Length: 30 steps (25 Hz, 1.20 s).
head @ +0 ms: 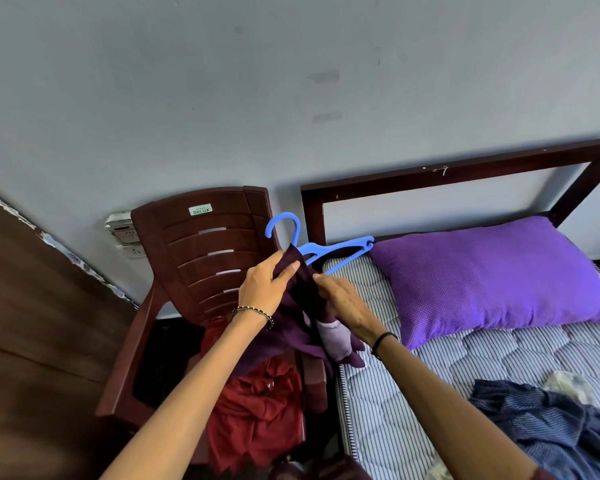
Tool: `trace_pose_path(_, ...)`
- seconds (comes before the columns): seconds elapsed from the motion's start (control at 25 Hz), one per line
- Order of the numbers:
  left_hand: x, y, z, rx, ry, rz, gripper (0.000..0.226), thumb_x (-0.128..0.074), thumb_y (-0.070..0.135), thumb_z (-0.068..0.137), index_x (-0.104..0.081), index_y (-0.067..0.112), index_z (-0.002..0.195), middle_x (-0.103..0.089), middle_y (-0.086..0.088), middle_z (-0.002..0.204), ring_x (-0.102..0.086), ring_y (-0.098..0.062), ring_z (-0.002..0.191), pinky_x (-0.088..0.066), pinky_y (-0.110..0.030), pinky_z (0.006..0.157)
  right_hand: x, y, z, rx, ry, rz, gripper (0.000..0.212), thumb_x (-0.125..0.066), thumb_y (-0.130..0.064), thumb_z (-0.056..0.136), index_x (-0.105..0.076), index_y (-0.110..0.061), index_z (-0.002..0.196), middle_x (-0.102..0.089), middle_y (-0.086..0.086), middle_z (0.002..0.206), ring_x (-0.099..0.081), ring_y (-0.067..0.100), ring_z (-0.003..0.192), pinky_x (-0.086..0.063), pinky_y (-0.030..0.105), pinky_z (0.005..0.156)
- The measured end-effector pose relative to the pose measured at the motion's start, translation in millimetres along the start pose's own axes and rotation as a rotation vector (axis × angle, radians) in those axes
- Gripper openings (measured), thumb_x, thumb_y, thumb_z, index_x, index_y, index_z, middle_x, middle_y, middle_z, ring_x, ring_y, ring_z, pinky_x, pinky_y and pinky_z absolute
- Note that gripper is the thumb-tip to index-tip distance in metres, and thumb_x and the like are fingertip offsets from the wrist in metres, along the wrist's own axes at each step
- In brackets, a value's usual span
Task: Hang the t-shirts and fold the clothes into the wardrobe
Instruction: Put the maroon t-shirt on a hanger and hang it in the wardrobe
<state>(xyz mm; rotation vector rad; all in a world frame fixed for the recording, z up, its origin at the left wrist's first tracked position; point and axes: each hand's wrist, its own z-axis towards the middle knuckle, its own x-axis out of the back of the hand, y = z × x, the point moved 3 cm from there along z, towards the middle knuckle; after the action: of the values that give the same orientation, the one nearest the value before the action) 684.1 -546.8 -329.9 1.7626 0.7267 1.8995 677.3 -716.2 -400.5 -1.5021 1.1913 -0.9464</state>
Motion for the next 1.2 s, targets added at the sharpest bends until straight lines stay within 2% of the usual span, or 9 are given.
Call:
trace_pose_path(0.08,6,-3,-1,-0.005,0.006,0.002,0.039,-0.056,0.059,0.091,-0.064,0.035,0.121,-0.071,-0.005,0.088,-0.065,-0.028,0.089,-0.053,-0.04,0.077,7,9,3,-0.047,-0.014,-0.192,0.04,-0.053,-0.035,0.102,-0.051,-0.016,0.067,-0.05,-0.008,0.065,-0.045,0.007,0.063,-0.035,0.031,0.065)
trace_pose_path(0.2,15,-9,-4,-0.035,0.008,-0.105,0.027,-0.06,0.054,0.09,-0.068,0.032,0.103,-0.072,0.008,0.082,-0.067,-0.013,0.082,-0.054,-0.042,0.079,22,30,9,-0.136,0.01,-0.561,0.037,-0.055,-0.031,0.102,-0.056,-0.011,0.071,-0.054,-0.001,0.066,-0.051,0.015,0.064,-0.035,0.032,0.063)
trace_pose_path(0.28,20,-15,-6,-0.036,-0.008,-0.137,0.027,-0.064,0.058,0.085,-0.07,0.034,0.095,-0.072,0.013,0.08,-0.067,-0.008,0.083,-0.055,-0.041,0.08,35,35,12,-0.188,0.098,-0.651,0.02,-0.064,-0.028,0.097,-0.068,-0.008,0.094,-0.067,0.006,0.084,-0.064,0.025,0.083,-0.041,0.029,0.068)
trace_pose_path(0.4,18,-22,-11,-0.017,-0.031,-0.116,0.038,-0.061,0.07,0.071,-0.07,0.045,0.099,-0.072,0.019,0.08,-0.069,-0.007,0.087,-0.055,-0.04,0.081,53,30,17,-0.203,0.231,-0.702,0.046,-0.073,-0.017,0.086,-0.057,-0.001,0.125,-0.07,0.019,0.114,-0.065,0.039,0.107,-0.051,0.037,0.083)
trace_pose_path(0.48,18,-21,-11,-0.01,-0.019,-0.128,0.039,-0.059,0.07,0.067,-0.067,0.05,0.099,-0.072,0.019,0.079,-0.069,-0.008,0.086,-0.056,-0.039,0.079,62,20,17,-0.167,0.325,-0.677,0.053,-0.075,-0.014,0.084,-0.052,-0.001,0.13,-0.067,0.022,0.117,-0.063,0.042,0.109,-0.051,0.041,0.083)
trace_pose_path(0.64,21,-14,-11,-0.017,-0.031,0.027,0.035,-0.066,0.06,0.079,-0.072,0.029,0.094,-0.07,0.005,0.077,-0.066,-0.016,0.083,-0.053,-0.035,0.072,79,8,11,-0.067,0.533,-0.623,0.045,-0.072,-0.007,0.085,-0.05,-0.006,0.125,-0.066,0.018,0.117,-0.063,0.042,0.109,-0.045,0.039,0.071)
trace_pose_path(0.88,18,1,-13,-0.013,-0.041,0.112,0.021,-0.064,0.055,0.084,-0.06,0.039,0.072,-0.056,0.016,0.058,-0.052,-0.008,0.064,-0.035,-0.023,0.053,69,-23,8,0.001,0.582,-1.073,0.079,-0.068,0.001,0.086,-0.03,-0.007,0.154,-0.047,0.014,0.145,-0.066,0.042,0.102,-0.052,0.047,0.071)
trace_pose_path(1.04,19,3,-10,-0.015,-0.035,0.089,0.027,-0.064,0.055,0.084,-0.061,0.03,0.073,-0.058,0.009,0.058,-0.056,-0.009,0.064,-0.036,-0.025,0.053,68,-44,6,0.056,0.632,-1.18,0.075,-0.078,0.006,0.075,-0.039,0.001,0.139,-0.043,0.022,0.13,-0.061,0.042,0.101,-0.05,0.046,0.066)
trace_pose_path(1.2,24,-9,-10,0.031,0.007,0.047,0.03,-0.066,0.052,0.083,-0.06,0.024,0.073,-0.06,0.003,0.061,-0.059,-0.014,0.066,-0.045,-0.032,0.06,85,-54,2,0.058,0.697,-0.994,0.046,-0.058,0.017,0.081,-0.043,0.004,0.122,-0.041,0.025,0.121,-0.06,0.05,0.083,-0.035,0.041,0.059)
